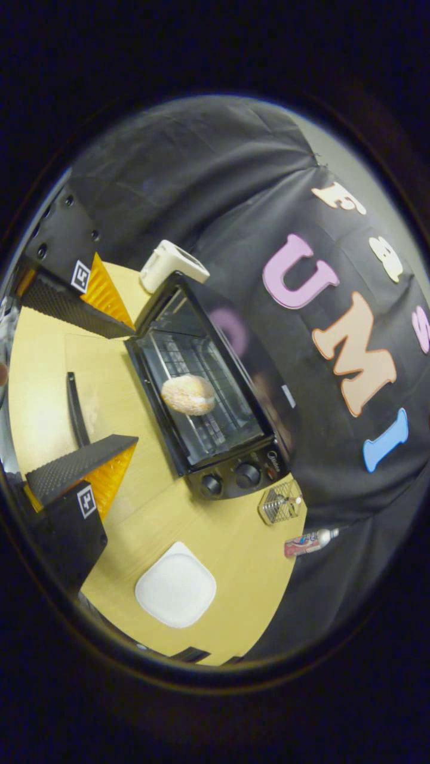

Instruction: Open the toaster oven, put the food inside, and close the toaster oven door.

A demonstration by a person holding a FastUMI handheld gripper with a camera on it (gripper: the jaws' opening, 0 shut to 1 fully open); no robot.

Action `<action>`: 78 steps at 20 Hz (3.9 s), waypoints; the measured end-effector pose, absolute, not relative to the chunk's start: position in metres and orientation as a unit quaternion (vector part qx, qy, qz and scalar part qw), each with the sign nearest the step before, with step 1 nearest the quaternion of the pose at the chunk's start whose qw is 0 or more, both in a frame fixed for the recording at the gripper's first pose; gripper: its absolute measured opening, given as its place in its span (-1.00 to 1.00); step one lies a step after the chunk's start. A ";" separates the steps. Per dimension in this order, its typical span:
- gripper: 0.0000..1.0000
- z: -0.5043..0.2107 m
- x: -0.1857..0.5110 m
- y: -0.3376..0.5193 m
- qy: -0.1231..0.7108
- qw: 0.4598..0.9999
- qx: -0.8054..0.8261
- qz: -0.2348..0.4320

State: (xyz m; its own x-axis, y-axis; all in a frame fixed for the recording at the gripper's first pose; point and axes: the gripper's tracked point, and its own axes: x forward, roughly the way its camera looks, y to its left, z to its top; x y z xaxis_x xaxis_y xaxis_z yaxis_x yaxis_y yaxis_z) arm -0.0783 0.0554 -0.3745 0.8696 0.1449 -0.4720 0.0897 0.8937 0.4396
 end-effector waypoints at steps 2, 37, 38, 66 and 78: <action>1.00 -0.386 -0.099 0.061 0.273 0.941 0.197 0.021; 1.00 -0.479 -0.101 0.041 0.389 0.920 0.041 -0.014; 1.00 -0.475 -0.101 0.041 0.387 0.921 0.044 -0.014; 1.00 -0.354 -0.042 0.047 0.255 0.961 0.106 -0.008; 1.00 -0.316 0.015 0.052 0.206 0.968 0.140 -0.006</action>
